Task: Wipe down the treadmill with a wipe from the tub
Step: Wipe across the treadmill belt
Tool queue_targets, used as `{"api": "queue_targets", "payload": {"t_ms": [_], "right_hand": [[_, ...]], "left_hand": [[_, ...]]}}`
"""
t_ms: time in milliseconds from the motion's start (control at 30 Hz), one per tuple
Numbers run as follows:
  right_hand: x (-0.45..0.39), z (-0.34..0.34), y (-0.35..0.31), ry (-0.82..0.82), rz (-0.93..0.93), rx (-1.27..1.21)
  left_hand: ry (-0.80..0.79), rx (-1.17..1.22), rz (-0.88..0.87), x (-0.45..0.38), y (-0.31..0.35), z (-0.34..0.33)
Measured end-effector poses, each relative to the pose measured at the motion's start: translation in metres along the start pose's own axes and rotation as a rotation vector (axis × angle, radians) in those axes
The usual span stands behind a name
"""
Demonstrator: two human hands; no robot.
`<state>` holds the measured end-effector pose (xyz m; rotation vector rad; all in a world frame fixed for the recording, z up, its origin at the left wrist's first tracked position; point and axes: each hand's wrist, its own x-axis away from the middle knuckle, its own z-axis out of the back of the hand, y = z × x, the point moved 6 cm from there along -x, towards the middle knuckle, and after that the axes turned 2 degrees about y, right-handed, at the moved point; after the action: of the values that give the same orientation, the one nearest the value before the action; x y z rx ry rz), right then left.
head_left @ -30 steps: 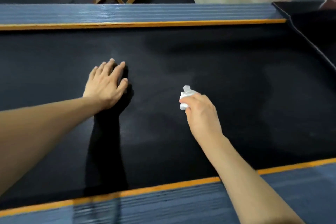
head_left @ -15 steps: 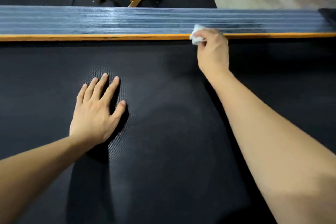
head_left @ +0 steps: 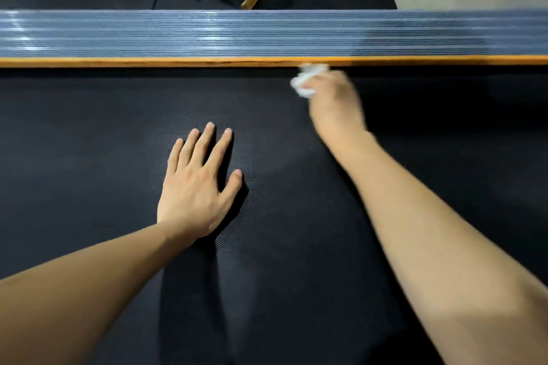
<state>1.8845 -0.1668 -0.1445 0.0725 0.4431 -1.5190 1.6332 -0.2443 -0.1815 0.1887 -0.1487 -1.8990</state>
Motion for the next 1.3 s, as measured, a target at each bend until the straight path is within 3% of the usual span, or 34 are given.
{"api": "queue_targets", "payload": {"t_ms": [100,167,267,367,467,567,633,733,867,933,1033,1067,1167,1300], "right_hand": [[0.030,0.021,0.071,0.102,-0.304,0.028],[0.027,0.016,0.050,0.132,-0.343,-0.034],[0.015,-0.005,-0.039,0.064,-0.184,-0.272],[0.028,-0.020,-0.106,-0.015,0.042,-0.328],[0.030,-0.008,-0.061,-0.049,0.093,-0.183],[0.047,0.026,0.036,0.155,-0.096,-0.064],[0.062,0.032,0.068,0.164,-0.283,-0.057],[0.050,0.019,0.015,0.202,-0.338,-0.154],[0.047,-0.013,-0.114,0.031,-0.034,-0.313],[0.057,-0.021,-0.133,-0.052,0.126,-0.290],[0.055,0.000,-0.066,0.069,0.112,-0.158],[0.059,0.012,-0.028,0.148,0.017,-0.052],[0.088,0.047,0.063,0.180,-0.278,0.036],[0.106,0.057,0.074,0.117,-0.389,-0.104]], "left_hand": [[0.002,-0.010,0.001,0.000,0.002,0.000],[0.000,-0.013,0.006,0.000,0.002,-0.001],[-0.001,-0.008,0.010,0.000,0.002,-0.001],[0.004,-0.003,0.006,0.000,0.001,0.000],[0.005,-0.013,0.007,0.000,0.000,0.000],[0.010,-0.014,0.001,0.000,0.000,0.000],[0.013,-0.026,0.003,0.001,0.000,-0.001],[0.011,-0.039,0.003,0.000,0.000,-0.003],[0.005,-0.046,0.021,-0.001,-0.003,-0.005],[0.004,-0.039,0.027,-0.001,-0.004,-0.005],[0.017,-0.033,0.026,-0.002,-0.003,-0.004],[0.019,-0.034,0.026,-0.002,-0.003,-0.004],[0.020,-0.041,0.023,-0.001,-0.004,-0.005],[0.016,-0.048,0.029,-0.001,-0.004,-0.004]]}}
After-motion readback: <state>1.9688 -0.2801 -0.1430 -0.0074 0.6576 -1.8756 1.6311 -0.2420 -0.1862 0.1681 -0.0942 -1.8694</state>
